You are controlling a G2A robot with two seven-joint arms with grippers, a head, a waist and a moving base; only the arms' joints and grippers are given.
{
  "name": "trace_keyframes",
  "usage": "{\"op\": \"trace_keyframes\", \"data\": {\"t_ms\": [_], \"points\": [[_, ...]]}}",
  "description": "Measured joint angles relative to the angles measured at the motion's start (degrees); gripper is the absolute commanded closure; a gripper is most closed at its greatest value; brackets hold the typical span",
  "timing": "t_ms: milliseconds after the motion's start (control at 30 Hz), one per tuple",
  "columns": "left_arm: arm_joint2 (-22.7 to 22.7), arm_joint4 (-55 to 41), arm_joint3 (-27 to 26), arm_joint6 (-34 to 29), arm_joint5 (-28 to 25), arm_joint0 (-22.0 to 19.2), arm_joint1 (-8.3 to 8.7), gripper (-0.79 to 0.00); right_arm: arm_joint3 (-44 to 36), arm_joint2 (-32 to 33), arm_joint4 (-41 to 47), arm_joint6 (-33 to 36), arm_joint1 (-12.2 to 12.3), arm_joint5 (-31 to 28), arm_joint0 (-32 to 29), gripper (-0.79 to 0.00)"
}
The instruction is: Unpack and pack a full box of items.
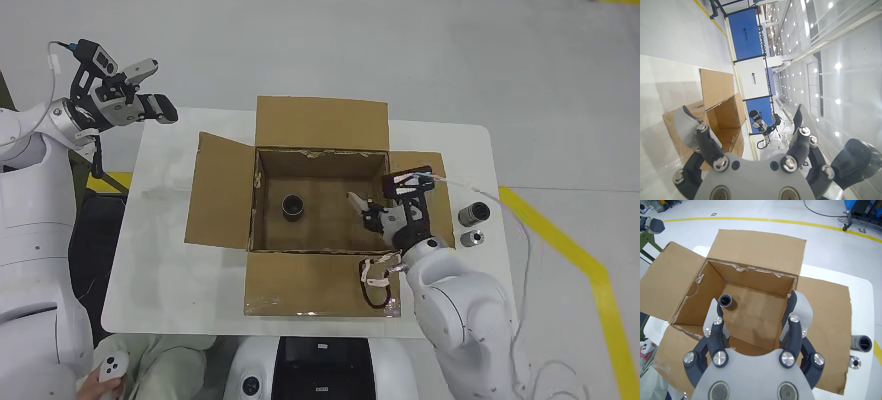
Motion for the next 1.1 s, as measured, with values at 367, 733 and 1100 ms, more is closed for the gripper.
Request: {"op": "trace_keyframes", "data": {"t_ms": [367,733,1100], "points": [[0.00,0.00,0.00,0.00,0.00,0.00,0.00,-0.785,-5.45,13.52,-1.23,0.20,1.31,0.77,-8.73,-0.653],[0.00,0.00,0.00,0.00,0.00,0.00,0.00,-0.785,-2.89,24.20,2.69,0.18,1.72,3.43,-11.35,-0.650],[0.00,0.00,0.00,0.00,0.00,0.00,0.00,-0.785,5.60,29.59,8.25,-0.05,1.98,3.73,-11.09,-0.591]]}}
